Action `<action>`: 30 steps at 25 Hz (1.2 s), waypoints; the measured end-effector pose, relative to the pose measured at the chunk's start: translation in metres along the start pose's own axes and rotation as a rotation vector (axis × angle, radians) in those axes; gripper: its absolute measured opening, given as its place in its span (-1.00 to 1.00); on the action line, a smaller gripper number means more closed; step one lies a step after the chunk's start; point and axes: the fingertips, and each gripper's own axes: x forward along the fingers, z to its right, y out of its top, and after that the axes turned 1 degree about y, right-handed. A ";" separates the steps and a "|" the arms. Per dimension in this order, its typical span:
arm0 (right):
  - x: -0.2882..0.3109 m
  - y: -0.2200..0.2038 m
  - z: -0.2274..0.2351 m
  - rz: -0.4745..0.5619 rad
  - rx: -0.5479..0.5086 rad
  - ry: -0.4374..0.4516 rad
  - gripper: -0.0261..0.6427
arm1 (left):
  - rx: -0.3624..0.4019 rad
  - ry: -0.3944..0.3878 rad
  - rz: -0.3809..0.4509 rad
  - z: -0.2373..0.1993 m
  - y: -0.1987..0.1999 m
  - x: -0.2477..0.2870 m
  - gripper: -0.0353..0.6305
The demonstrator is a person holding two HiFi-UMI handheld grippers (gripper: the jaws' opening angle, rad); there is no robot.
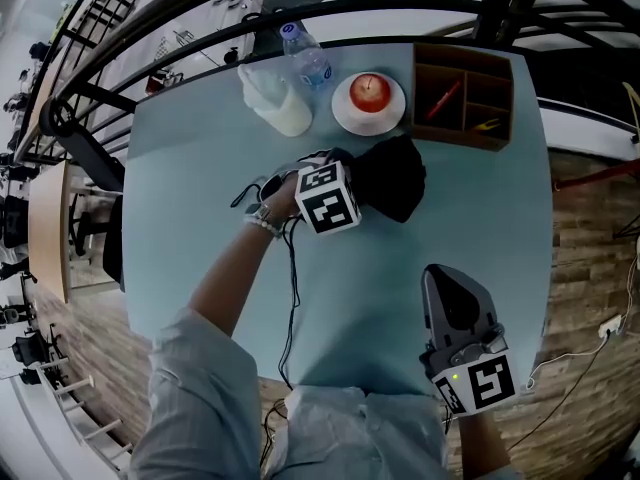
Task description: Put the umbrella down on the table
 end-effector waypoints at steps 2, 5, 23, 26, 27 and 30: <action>0.005 -0.003 0.000 -0.009 -0.005 0.001 -0.94 | 0.003 0.003 -0.003 -0.001 0.001 0.003 -0.09; 0.011 -0.006 0.000 -0.031 -0.039 -0.005 -0.94 | 0.012 0.000 -0.009 0.000 0.002 0.005 -0.09; 0.013 -0.005 -0.020 -0.029 -0.110 0.003 -0.94 | -0.086 0.010 0.073 -0.004 0.006 -0.019 0.04; 0.011 -0.002 -0.028 -0.028 -0.116 0.004 -0.94 | -0.135 0.035 0.162 -0.005 0.014 -0.043 0.04; 0.010 -0.001 -0.031 -0.026 -0.118 0.004 -0.94 | -0.159 0.045 0.199 -0.006 0.017 -0.051 0.04; 0.006 0.001 -0.039 -0.019 -0.123 0.004 -0.94 | -0.228 0.070 0.299 -0.007 0.024 -0.075 0.03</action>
